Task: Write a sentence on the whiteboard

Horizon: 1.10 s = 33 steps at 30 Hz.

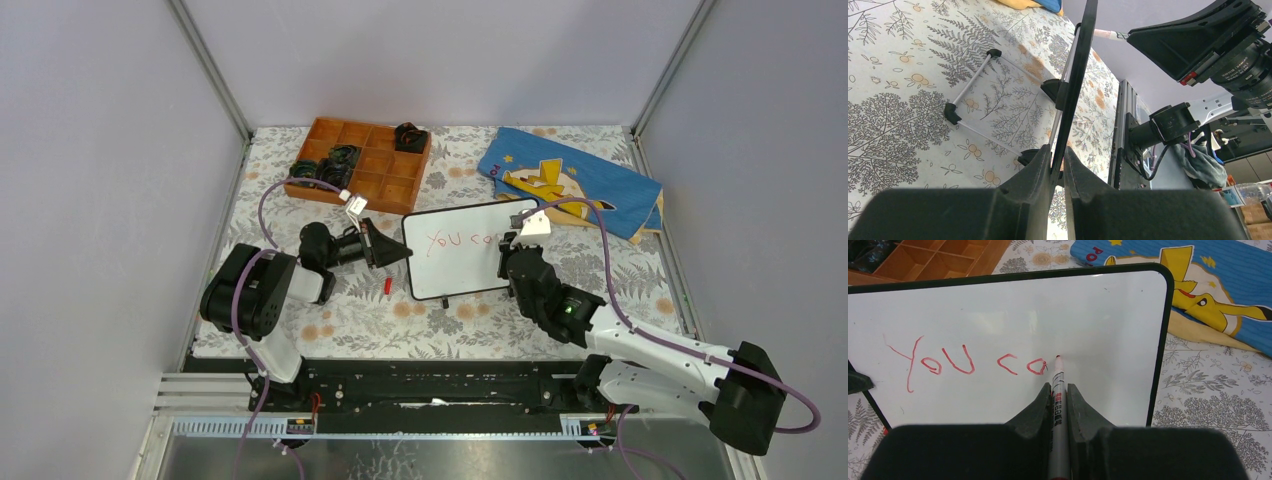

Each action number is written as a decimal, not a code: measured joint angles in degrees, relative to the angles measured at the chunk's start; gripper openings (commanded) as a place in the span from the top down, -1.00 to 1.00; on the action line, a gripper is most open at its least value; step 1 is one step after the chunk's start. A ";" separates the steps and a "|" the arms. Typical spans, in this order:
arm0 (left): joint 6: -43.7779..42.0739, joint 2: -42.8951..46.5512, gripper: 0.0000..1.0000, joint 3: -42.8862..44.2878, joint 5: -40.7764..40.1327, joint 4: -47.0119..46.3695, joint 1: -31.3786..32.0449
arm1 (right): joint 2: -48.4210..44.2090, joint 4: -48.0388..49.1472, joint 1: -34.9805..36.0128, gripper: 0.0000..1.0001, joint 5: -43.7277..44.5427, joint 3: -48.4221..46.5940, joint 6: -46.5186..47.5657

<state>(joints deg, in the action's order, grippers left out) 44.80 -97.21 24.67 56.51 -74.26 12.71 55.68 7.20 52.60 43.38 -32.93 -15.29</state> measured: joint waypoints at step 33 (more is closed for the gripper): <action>-0.52 0.22 0.60 0.02 0.02 0.87 0.28 | -0.66 -1.95 -0.11 1.00 -2.45 1.11 -3.08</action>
<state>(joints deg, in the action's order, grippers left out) 44.27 -96.99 24.69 56.53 -73.38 12.99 55.02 5.26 52.49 40.93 -31.81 -18.37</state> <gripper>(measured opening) 0.204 0.159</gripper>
